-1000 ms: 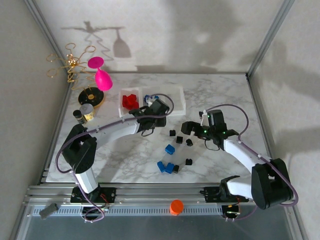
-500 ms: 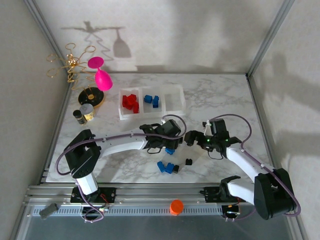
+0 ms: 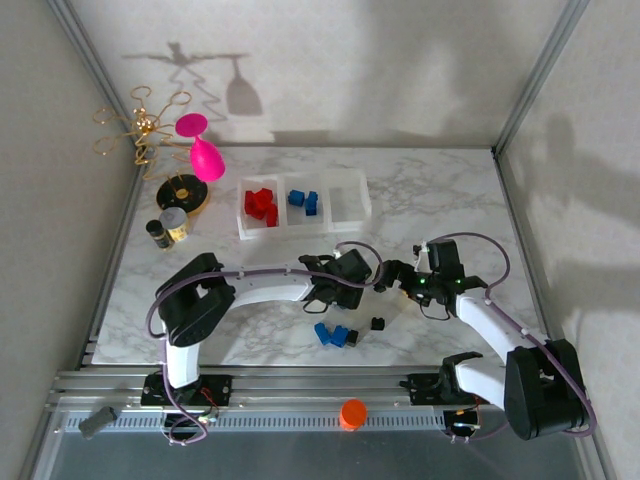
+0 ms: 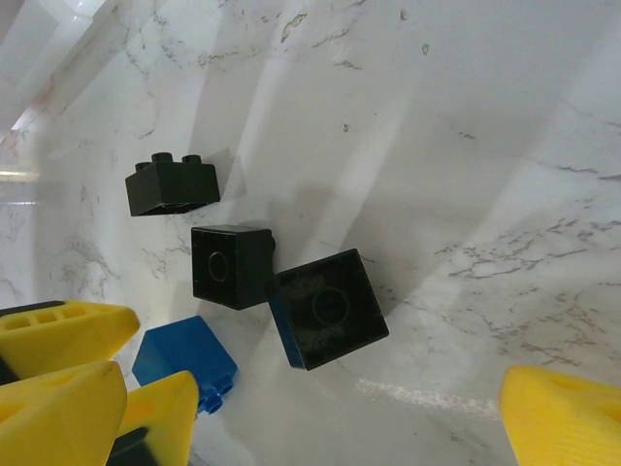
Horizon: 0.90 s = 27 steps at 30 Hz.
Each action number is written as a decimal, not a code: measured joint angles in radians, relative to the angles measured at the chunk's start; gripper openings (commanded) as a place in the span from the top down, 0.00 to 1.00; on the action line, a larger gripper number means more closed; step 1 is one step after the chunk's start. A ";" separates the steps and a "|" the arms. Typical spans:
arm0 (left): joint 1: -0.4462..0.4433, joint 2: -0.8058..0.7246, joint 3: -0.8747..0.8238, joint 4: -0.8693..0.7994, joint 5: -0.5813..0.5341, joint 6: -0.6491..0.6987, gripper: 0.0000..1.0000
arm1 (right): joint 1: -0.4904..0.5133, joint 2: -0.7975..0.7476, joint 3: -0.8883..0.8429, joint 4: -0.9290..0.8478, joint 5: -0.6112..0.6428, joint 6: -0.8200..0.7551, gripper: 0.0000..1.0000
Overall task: Sort the legos into containers by color
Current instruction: Pick up the lego from the middle-left of the table.
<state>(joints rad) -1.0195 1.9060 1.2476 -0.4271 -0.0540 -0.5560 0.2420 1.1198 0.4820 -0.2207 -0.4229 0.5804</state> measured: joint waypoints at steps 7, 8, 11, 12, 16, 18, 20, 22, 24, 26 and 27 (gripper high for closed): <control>0.000 0.041 0.005 0.003 0.007 0.008 0.39 | -0.004 0.000 0.000 0.000 -0.005 -0.004 0.01; 0.000 0.041 0.005 0.003 0.007 0.008 0.40 | -0.005 0.000 0.000 0.000 -0.005 -0.004 0.01; 0.000 0.041 0.002 0.004 0.007 0.008 0.42 | -0.006 0.003 0.000 0.001 -0.008 -0.009 0.01; 0.000 0.041 0.001 0.003 0.007 0.008 0.43 | -0.006 0.007 0.000 0.003 -0.008 -0.011 0.01; 0.000 0.040 0.000 0.003 0.006 0.007 0.46 | -0.007 0.018 0.000 0.014 -0.013 -0.012 0.01; 0.000 0.040 0.000 0.003 0.006 0.007 0.46 | -0.007 0.017 0.000 0.021 -0.023 -0.017 0.01; 0.000 0.039 0.000 0.003 0.006 0.007 0.47 | -0.007 0.017 0.000 0.027 -0.036 -0.021 0.01; 0.000 0.035 0.000 0.001 0.006 0.007 0.48 | -0.007 0.012 0.000 0.034 -0.050 -0.028 0.01; 0.000 0.023 0.000 -0.002 0.006 0.007 0.48 | -0.007 0.002 0.000 0.042 -0.056 -0.040 0.01; 0.003 0.003 0.000 -0.006 0.005 0.007 0.48 | -0.007 -0.007 0.000 0.049 -0.070 -0.047 0.01; 0.005 -0.009 0.000 -0.011 0.003 0.007 0.48 | -0.007 -0.011 0.000 0.054 -0.078 -0.051 0.01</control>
<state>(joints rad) -1.0145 1.8973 1.2480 -0.4381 -0.0509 -0.5488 0.2352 1.1091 0.4820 -0.1665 -0.5011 0.5289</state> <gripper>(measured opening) 0.521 0.987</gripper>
